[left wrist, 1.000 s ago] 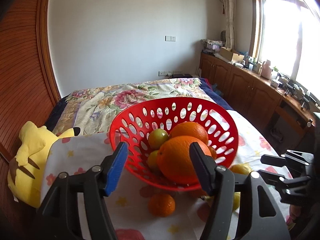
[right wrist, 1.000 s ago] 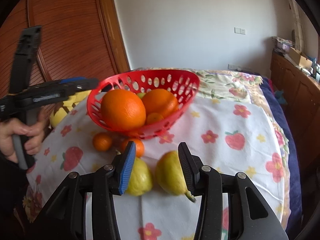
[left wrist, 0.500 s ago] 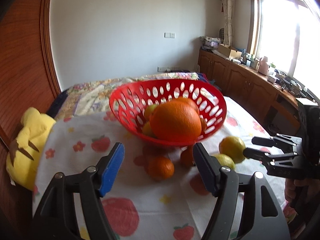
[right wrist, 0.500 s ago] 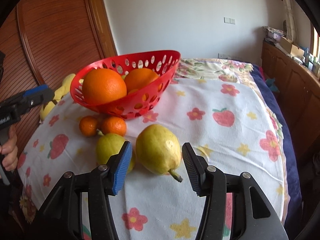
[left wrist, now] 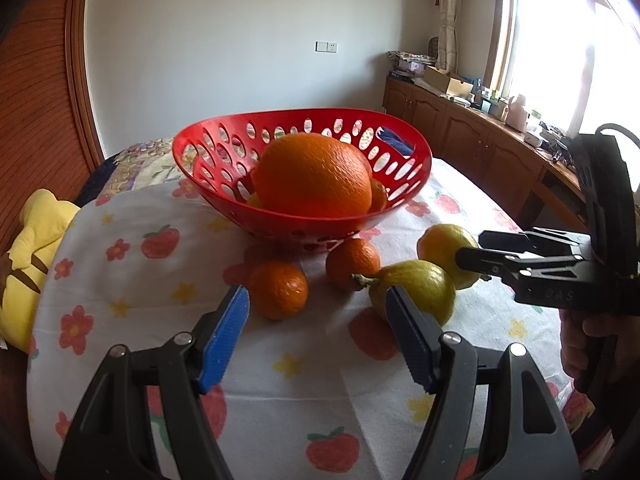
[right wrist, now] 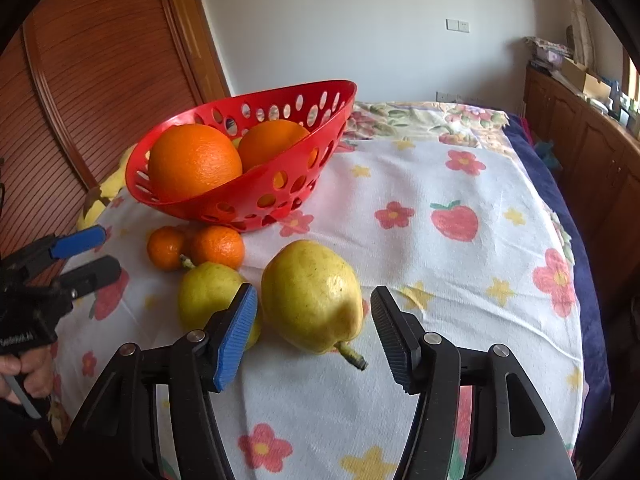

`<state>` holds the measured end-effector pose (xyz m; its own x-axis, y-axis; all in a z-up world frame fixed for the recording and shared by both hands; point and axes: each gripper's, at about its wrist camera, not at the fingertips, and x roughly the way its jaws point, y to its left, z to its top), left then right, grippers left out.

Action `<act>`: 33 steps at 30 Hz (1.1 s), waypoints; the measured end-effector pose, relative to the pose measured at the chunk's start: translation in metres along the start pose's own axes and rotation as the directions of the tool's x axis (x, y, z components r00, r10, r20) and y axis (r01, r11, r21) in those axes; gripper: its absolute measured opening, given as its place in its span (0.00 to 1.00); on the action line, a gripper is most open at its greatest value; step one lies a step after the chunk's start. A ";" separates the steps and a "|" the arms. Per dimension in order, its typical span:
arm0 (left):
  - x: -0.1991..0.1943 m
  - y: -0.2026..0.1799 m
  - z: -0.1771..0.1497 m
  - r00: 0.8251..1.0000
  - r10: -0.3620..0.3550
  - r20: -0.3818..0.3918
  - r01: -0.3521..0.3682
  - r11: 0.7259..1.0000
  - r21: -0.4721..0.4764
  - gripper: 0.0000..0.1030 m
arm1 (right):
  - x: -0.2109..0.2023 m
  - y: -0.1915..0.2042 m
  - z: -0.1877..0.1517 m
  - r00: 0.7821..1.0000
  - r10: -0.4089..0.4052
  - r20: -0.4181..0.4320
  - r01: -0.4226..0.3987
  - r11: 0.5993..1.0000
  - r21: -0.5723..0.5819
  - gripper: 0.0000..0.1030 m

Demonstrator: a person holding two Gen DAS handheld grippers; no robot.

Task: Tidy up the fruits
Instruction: 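Withdraw both tools and lower them toward two pears on the sheet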

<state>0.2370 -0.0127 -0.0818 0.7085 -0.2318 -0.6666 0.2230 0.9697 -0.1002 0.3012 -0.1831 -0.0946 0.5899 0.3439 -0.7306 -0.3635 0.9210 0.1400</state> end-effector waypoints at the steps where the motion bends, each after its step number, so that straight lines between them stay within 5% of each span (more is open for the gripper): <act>1: 0.001 -0.001 -0.001 1.000 -0.002 -0.004 0.002 1.000 0.000 0.69 | 0.002 0.000 0.000 1.000 0.002 -0.005 -0.002 1.000 0.002 0.59; 15: 0.005 -0.017 -0.003 0.999 -0.041 -0.012 0.041 0.999 -0.012 0.69 | 0.019 -0.006 -0.002 0.998 0.053 -0.045 -0.052 0.998 0.017 0.61; 33: 0.036 -0.055 0.009 0.997 -0.059 -0.057 0.055 0.996 -0.067 0.69 | -0.015 -0.033 -0.029 0.999 0.035 -0.033 -0.034 0.999 0.021 0.60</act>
<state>0.2564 -0.0748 -0.0940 0.6548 -0.2840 -0.7004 0.2163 0.9584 -0.1864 0.2836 -0.2243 -0.1084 0.5524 0.3695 -0.7472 -0.3682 0.9124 0.1789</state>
